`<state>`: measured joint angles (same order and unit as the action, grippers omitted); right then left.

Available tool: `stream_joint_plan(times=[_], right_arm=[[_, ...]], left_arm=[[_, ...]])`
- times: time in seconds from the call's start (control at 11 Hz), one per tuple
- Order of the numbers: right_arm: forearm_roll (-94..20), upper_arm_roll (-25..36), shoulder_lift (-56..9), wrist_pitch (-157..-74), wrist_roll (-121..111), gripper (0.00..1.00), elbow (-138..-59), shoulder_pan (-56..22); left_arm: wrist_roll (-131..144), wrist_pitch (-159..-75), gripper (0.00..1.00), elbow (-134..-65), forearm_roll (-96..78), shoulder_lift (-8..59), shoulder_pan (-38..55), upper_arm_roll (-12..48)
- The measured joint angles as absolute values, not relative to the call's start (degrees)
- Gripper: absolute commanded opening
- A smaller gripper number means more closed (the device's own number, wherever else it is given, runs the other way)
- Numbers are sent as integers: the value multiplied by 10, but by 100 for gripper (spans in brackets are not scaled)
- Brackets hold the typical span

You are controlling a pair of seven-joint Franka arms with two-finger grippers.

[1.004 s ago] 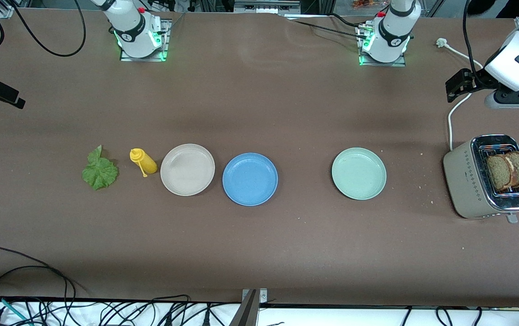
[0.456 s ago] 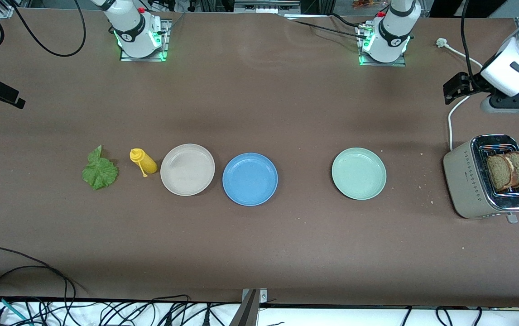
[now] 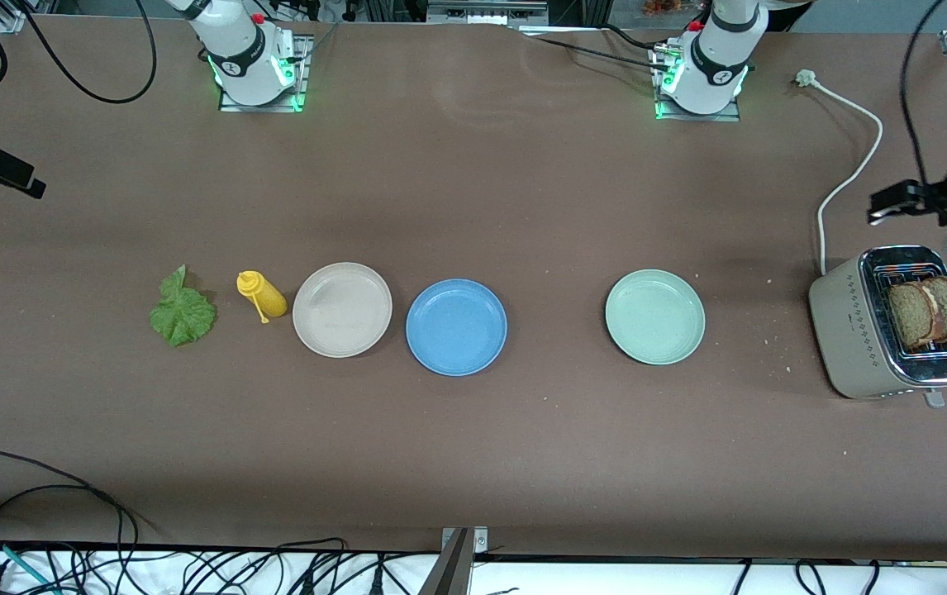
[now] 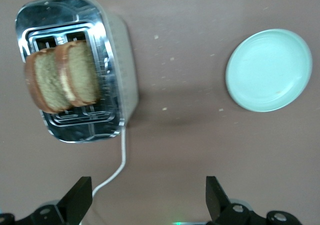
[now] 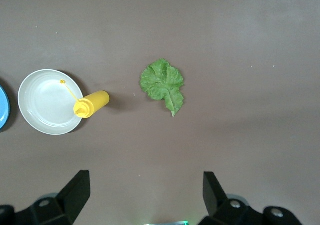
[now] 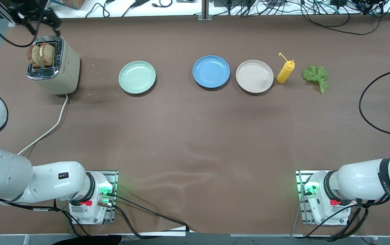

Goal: Make sandwich in blue plate with both arms
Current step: 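Reach the left gripper down to the bread slice in the toaster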

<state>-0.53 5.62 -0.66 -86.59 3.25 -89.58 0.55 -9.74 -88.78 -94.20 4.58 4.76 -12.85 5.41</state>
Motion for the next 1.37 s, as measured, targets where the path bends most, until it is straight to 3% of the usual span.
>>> stream_joint_plan(times=[0.27, 1.28, 1.37], right_arm=[[-5, 56, -7, -866, 32, 100, -896, 5], [-5, 56, -7, -866, 32, 100, -896, 5], [-5, 56, -7, -866, 32, 100, -896, 5]], left_arm=[[-166, -901, 100, -911, 45, 124, -209, 53], [-169, -1042, 100, -893, 63, 239, -223, 56], [-169, -1044, 92, -892, 63, 241, -228, 56]])
